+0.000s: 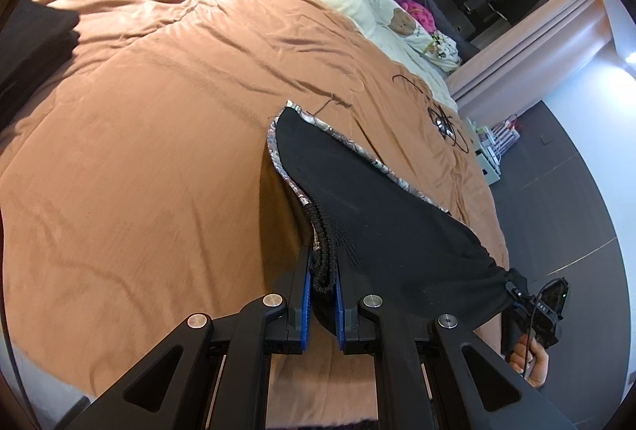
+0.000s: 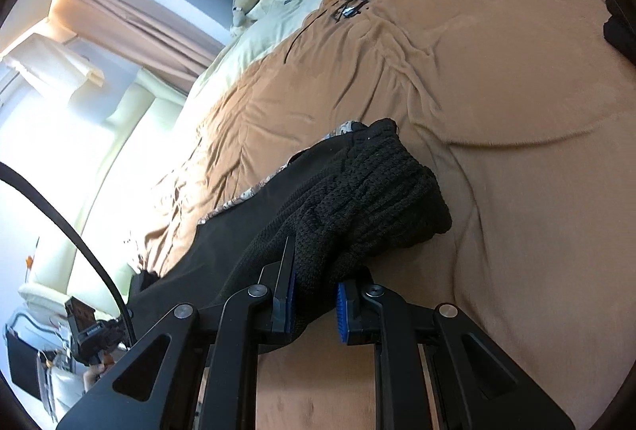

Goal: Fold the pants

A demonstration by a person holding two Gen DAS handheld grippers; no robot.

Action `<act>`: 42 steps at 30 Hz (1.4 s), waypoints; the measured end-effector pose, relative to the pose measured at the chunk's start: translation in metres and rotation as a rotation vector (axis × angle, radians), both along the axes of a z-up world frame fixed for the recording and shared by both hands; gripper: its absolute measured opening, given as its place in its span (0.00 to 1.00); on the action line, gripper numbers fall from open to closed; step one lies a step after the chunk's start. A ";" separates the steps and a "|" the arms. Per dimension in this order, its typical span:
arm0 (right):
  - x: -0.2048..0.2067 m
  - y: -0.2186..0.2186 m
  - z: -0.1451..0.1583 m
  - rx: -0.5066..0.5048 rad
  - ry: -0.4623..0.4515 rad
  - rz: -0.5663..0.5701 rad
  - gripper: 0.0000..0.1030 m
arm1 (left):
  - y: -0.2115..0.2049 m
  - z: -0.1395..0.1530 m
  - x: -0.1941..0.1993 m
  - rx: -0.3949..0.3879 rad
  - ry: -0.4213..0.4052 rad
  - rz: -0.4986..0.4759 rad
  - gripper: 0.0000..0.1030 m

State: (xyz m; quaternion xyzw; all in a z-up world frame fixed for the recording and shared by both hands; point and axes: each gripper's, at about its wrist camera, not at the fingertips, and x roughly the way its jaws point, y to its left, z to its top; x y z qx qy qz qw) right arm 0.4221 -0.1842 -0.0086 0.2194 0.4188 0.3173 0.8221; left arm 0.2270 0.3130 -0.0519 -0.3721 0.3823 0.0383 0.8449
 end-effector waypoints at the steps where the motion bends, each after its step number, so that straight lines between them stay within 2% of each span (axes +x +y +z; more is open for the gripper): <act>1: -0.003 0.001 0.001 -0.008 0.000 0.007 0.12 | 0.001 -0.001 -0.005 -0.003 -0.001 0.002 0.09; 7: -0.022 0.000 0.000 -0.069 -0.007 0.018 0.12 | 0.002 -0.012 -0.028 -0.026 0.005 0.009 0.09; 13: -0.027 0.007 -0.014 -0.163 0.020 0.005 0.13 | -0.001 -0.040 -0.043 -0.077 0.012 0.025 0.09; 18: -0.028 0.007 -0.019 -0.218 0.028 -0.023 0.19 | -0.001 -0.060 -0.042 -0.103 0.021 0.028 0.10; 21: -0.041 0.001 -0.014 -0.263 -0.012 -0.065 0.21 | -0.004 -0.065 -0.042 -0.089 0.005 0.029 0.11; 23: -0.055 -0.004 -0.003 -0.291 -0.074 -0.097 0.22 | -0.007 -0.064 -0.046 -0.061 -0.031 0.036 0.14; 25: -0.067 -0.007 0.005 -0.340 -0.117 -0.133 0.22 | -0.013 -0.065 -0.047 -0.029 -0.038 0.034 0.27; 27: -0.074 -0.009 0.015 -0.368 -0.154 -0.156 0.22 | -0.014 -0.070 -0.048 -0.022 -0.027 0.042 0.31; 29: -0.081 -0.007 0.026 -0.381 -0.188 -0.165 0.22 | -0.016 -0.075 -0.047 -0.026 -0.014 0.048 0.31; 32: -0.089 0.003 0.036 -0.404 -0.231 -0.152 0.22 | -0.016 -0.079 -0.047 -0.032 -0.016 0.053 0.33; 35: -0.095 0.016 0.035 -0.403 -0.249 -0.119 0.22 | -0.018 -0.086 -0.050 -0.052 -0.015 0.069 0.43; 42: -0.106 0.045 0.020 -0.404 -0.278 -0.017 0.22 | -0.015 -0.105 -0.054 -0.108 -0.010 0.083 0.43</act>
